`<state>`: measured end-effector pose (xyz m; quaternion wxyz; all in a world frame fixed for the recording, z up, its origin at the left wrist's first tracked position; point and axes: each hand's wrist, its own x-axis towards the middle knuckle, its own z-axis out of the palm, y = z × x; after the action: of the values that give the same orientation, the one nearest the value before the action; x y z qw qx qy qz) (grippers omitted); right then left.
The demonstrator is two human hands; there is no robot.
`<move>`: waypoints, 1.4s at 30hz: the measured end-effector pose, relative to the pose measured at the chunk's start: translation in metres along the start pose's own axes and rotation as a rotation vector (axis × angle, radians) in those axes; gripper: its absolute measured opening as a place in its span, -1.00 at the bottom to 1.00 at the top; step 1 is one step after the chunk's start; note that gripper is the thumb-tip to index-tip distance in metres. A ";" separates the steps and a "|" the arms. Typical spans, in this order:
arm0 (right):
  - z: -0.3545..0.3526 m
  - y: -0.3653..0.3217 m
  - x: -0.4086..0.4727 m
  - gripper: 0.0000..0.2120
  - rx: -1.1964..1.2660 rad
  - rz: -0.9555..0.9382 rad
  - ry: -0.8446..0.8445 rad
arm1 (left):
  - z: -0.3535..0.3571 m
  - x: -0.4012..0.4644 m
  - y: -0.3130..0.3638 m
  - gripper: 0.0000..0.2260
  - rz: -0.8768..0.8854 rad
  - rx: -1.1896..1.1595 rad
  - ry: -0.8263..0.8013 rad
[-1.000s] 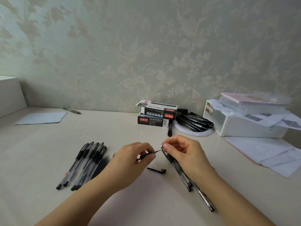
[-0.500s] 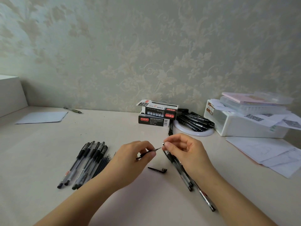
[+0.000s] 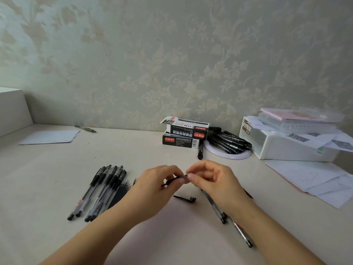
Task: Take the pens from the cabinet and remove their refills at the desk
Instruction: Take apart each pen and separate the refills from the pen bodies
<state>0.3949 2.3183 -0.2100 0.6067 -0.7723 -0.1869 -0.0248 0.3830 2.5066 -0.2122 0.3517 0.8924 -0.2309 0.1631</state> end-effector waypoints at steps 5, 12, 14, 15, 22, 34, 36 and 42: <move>-0.002 0.001 0.000 -0.93 -0.028 -0.001 -0.017 | -0.002 -0.001 -0.001 -0.91 0.041 0.058 -0.017; -0.003 0.002 0.000 -0.93 -0.171 -0.025 -0.013 | -0.002 0.000 0.000 -0.81 0.078 0.080 -0.038; -0.003 0.002 -0.001 -0.83 -0.271 -0.048 -0.001 | -0.001 0.000 0.001 -0.82 0.089 0.093 -0.038; -0.002 0.003 -0.001 -0.77 -0.310 -0.055 0.011 | -0.002 0.000 0.001 -0.82 0.093 0.094 -0.037; -0.001 0.002 -0.001 -0.68 -0.360 -0.078 0.078 | -0.003 0.001 0.001 -0.89 0.083 0.100 0.019; 0.000 0.004 -0.002 -0.60 -0.359 -0.072 0.016 | -0.003 0.000 0.002 -0.93 0.083 0.099 0.008; -0.001 0.004 -0.001 -0.72 -0.319 -0.079 0.028 | -0.003 0.000 0.002 -0.93 0.080 0.092 0.025; -0.002 0.006 0.000 -0.82 -0.327 -0.100 -0.008 | -0.004 0.001 0.002 -0.94 0.072 0.086 0.026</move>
<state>0.3969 2.3157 -0.2151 0.4703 -0.8504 -0.2210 -0.0822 0.3821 2.5082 -0.2079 0.3098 0.8957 -0.2509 0.1971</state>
